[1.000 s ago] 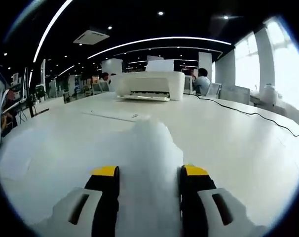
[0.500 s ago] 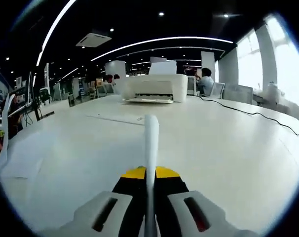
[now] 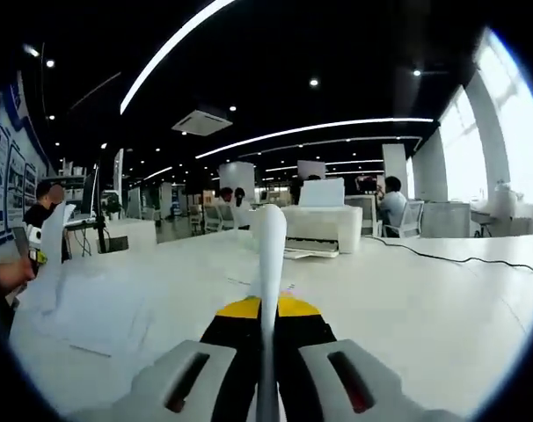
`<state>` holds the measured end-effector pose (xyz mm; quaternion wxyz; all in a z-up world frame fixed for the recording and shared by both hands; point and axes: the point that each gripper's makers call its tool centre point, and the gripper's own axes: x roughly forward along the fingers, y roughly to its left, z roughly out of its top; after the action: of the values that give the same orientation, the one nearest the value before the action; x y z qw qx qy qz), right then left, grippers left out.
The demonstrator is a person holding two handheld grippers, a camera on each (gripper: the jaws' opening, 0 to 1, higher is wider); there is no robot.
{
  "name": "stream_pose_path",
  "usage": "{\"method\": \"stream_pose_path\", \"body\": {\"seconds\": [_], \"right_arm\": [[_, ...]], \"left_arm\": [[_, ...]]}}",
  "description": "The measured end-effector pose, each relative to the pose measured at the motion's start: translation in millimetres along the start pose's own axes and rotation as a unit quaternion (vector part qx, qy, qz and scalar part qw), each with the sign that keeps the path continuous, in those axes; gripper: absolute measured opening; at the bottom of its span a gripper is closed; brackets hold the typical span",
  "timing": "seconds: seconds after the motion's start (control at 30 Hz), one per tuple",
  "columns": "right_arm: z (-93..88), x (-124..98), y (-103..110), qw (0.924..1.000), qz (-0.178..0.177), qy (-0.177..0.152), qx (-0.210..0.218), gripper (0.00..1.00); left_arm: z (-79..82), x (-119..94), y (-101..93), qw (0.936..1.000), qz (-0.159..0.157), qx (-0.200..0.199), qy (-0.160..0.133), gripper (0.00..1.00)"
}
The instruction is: Organize the stack of printing papers by aligning and flattening the scattered papers on the table
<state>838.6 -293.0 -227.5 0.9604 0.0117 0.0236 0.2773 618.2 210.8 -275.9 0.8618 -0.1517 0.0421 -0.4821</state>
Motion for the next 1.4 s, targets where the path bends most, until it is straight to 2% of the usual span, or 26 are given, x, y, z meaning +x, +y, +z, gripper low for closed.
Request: {"method": "stream_pose_path", "body": {"seconds": [0.27, 0.67, 0.93, 1.13, 1.4], "right_arm": [[39.8, -5.6, 27.2, 0.999, 0.026, -0.034, -0.016, 0.0], [66.0, -3.5, 48.8, 0.998, 0.036, -0.035, -0.038, 0.0], [97.7, -5.5, 83.2, 0.9944, 0.063, -0.05, -0.068, 0.0], [115.2, -8.1, 99.8, 0.9917, 0.082, -0.056, -0.081, 0.0], [139.5, -16.9, 131.9, 0.9866, 0.111, -0.071, -0.097, 0.0]], "left_arm": [[0.8, -0.7, -0.5, 1.0, -0.002, 0.002, -0.001, 0.06], [1.6, 0.3, -4.2, 1.0, -0.007, 0.002, -0.004, 0.06], [1.9, -0.1, -4.4, 1.0, -0.008, 0.002, -0.005, 0.06], [2.3, -0.7, -4.6, 0.9999, -0.009, 0.003, -0.006, 0.06], [2.6, -1.1, -4.5, 0.9999, -0.011, 0.002, -0.007, 0.06]]}}
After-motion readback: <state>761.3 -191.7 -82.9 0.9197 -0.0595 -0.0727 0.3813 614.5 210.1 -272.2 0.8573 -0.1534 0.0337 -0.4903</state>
